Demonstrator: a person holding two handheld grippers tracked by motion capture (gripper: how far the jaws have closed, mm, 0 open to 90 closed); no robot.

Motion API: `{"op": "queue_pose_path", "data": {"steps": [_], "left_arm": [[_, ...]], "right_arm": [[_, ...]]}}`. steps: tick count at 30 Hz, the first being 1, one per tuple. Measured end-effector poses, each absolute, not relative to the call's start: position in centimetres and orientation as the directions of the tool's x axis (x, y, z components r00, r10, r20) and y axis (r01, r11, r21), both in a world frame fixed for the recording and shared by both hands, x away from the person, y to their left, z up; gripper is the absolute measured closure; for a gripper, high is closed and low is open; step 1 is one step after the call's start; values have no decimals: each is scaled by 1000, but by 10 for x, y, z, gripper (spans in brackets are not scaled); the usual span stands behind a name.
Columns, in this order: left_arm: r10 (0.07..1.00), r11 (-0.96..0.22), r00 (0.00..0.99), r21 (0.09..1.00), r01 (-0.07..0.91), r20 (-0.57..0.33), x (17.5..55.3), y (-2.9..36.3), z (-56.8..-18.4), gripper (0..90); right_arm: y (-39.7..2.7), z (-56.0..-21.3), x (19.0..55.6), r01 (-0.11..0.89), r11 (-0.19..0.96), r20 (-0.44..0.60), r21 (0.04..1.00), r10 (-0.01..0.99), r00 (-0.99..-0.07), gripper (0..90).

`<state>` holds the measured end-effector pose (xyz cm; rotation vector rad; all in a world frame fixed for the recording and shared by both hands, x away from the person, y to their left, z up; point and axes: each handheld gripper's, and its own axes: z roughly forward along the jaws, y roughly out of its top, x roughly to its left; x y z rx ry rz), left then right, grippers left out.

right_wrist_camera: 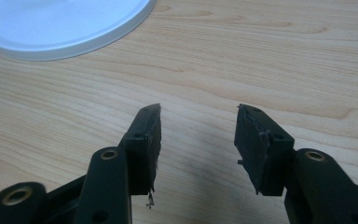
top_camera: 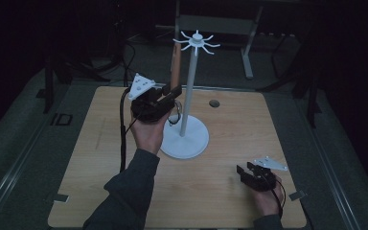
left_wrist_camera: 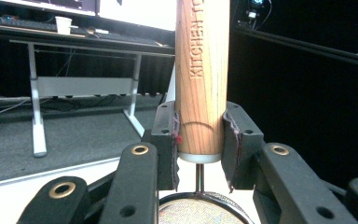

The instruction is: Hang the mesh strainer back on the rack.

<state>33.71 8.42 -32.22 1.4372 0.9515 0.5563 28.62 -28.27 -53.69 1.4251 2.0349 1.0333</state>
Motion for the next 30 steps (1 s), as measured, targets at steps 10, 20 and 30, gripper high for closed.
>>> {"op": "queue_pose_path", "data": {"steps": [10, 20, 30], "left_arm": [[819, 83, 539, 970, 228, -197, 343, 79, -320, 699], [813, 76, 544, 964, 256, -208, 352, 74, -321, 699], [817, 51, 543, 962, 269, -195, 356, 70, -323, 693]], "right_arm": [[-283, -537, 286, 595, 189, 57, 781, 928, -368, 505], [-283, -538, 286, 596, 188, 57, 781, 928, -367, 505], [-284, -537, 286, 594, 186, 57, 782, 929, -367, 502]]}}
